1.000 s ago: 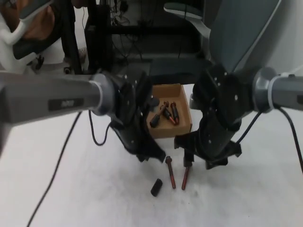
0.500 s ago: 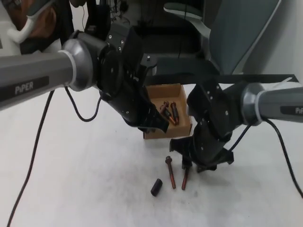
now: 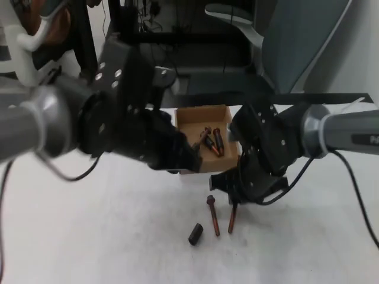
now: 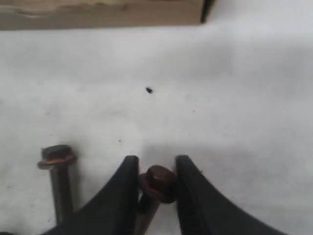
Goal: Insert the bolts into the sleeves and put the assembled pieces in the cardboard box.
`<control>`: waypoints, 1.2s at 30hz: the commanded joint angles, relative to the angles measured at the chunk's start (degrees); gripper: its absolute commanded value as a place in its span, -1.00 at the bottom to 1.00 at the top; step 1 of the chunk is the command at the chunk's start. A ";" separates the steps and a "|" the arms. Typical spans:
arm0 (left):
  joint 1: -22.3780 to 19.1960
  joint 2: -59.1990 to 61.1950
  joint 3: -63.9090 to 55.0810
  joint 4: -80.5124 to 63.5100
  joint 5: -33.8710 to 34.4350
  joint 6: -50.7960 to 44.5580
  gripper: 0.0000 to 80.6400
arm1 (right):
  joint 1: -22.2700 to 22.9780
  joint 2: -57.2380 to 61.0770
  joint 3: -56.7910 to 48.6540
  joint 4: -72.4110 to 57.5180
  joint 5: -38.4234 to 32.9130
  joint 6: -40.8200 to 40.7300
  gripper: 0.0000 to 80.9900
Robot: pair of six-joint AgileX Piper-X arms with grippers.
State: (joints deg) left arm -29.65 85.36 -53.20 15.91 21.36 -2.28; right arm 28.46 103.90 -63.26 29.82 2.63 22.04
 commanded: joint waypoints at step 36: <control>-23.85 -10.40 29.31 -59.44 -17.39 -0.72 -0.96 | 4.87 -53.03 30.71 -36.79 -7.49 -15.62 -1.00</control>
State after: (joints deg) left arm -53.34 75.28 -23.73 -42.43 4.83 -4.10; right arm 33.18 51.58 -32.38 -5.80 -3.64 5.07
